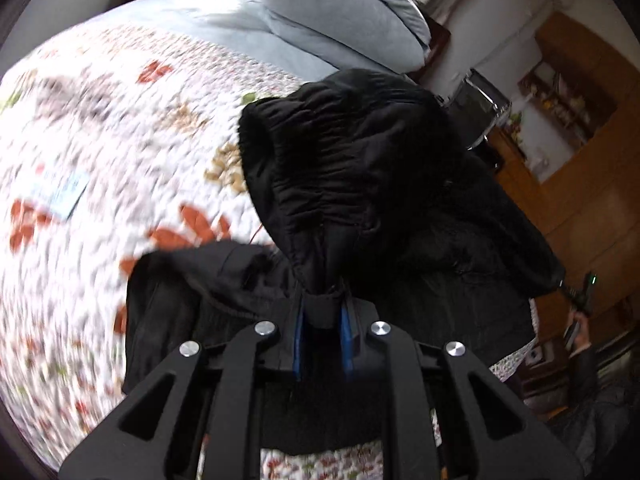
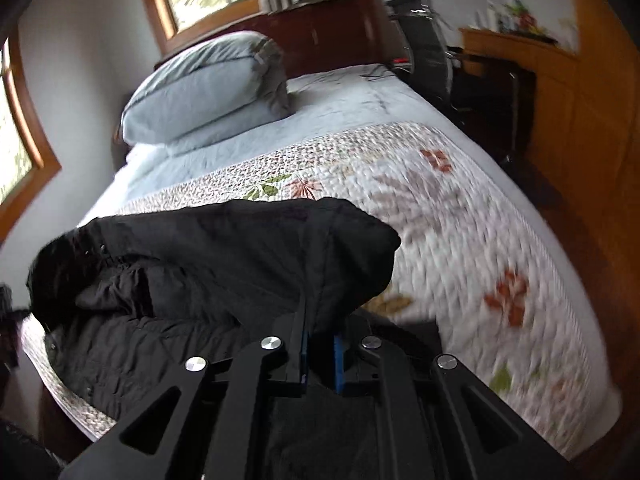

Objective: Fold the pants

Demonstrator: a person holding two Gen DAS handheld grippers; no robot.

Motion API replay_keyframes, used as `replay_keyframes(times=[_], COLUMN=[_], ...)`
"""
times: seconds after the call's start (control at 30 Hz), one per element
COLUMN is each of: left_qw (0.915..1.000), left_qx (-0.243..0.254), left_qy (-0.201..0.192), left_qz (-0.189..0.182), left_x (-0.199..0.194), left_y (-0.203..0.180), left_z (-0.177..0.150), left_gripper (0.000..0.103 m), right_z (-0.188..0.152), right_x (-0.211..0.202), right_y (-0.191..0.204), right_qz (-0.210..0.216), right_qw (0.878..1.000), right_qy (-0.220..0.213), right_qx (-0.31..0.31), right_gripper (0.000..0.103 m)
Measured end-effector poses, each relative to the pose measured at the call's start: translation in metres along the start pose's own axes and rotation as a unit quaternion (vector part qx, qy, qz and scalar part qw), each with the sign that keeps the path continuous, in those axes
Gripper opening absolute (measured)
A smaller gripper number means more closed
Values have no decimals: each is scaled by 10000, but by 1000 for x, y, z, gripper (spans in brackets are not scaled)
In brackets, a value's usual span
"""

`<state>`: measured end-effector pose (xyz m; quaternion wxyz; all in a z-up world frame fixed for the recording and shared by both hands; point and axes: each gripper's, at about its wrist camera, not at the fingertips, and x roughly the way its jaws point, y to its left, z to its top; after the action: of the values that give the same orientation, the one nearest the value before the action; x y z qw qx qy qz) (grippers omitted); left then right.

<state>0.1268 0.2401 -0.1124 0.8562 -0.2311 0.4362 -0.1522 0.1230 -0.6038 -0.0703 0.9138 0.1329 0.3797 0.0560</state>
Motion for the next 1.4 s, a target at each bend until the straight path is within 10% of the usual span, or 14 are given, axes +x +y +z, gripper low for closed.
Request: replay_keyframes(times=[0.33, 0.47, 0.7, 1.13, 1.4], left_qw=[9989, 9958, 9856, 9917, 9929], left_qx=[-198, -372, -954, -1158, -701], left_qy=[298, 405, 420, -34, 170], left_qz=[301, 735, 1331, 548, 945], left_x=[-10, -27, -76, -35, 4], left_y=[28, 36, 62, 26, 15], left_z=[-43, -61, -104, -119, -84], left_gripper=[25, 68, 83, 87, 43], right_z=[-85, -109, -128, -143, -132], right_x=[-12, -2, -11, -15, -18], right_y=[-53, -66, -67, -64, -72], right_qz=[-197, -258, -792, -891, -928], right_qw=[9932, 9885, 9842, 9779, 9774], right_qy=[284, 487, 674, 753, 605], right_qx=[1109, 1409, 1430, 1735, 1798], right_gripper=[9, 11, 51, 51, 51])
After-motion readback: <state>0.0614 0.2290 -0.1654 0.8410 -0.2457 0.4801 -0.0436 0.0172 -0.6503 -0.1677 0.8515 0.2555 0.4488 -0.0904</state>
